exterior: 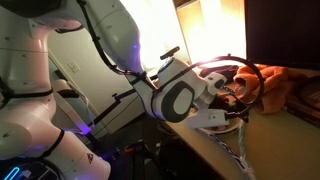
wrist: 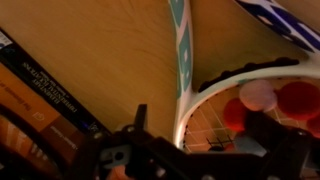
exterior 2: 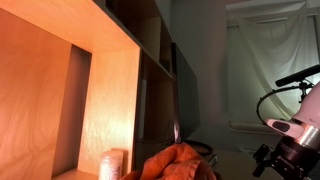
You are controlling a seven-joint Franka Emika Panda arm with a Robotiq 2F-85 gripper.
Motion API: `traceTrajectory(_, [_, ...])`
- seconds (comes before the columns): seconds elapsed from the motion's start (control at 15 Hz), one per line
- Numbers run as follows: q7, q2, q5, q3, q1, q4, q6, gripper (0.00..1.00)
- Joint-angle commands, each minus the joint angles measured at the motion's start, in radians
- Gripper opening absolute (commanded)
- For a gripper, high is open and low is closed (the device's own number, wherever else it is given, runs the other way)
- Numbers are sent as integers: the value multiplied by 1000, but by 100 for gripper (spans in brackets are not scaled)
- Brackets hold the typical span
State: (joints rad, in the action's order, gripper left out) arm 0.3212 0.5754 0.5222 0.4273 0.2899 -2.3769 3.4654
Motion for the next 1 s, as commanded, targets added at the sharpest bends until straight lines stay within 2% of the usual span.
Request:
traceTrajectory(0.0, [-15,-23,3,-10,-22,-33,0,100])
traceTrajectory(0.2, [-16,-39,8,-16,-33,-40,0,100])
traceTrajectory(0.27, [62,-64,-44,-84,-91,-48,-8,100])
traceTrajectory(0.47, [71,-114,-46,-159,-173,-54,-6,100])
traceTrajectory(0.53, [79,-119,-59,-162,-179,-59,-5,100])
traceTrajectory(0.93, [73,-130,-35,-282,-326,-61,-4,100])
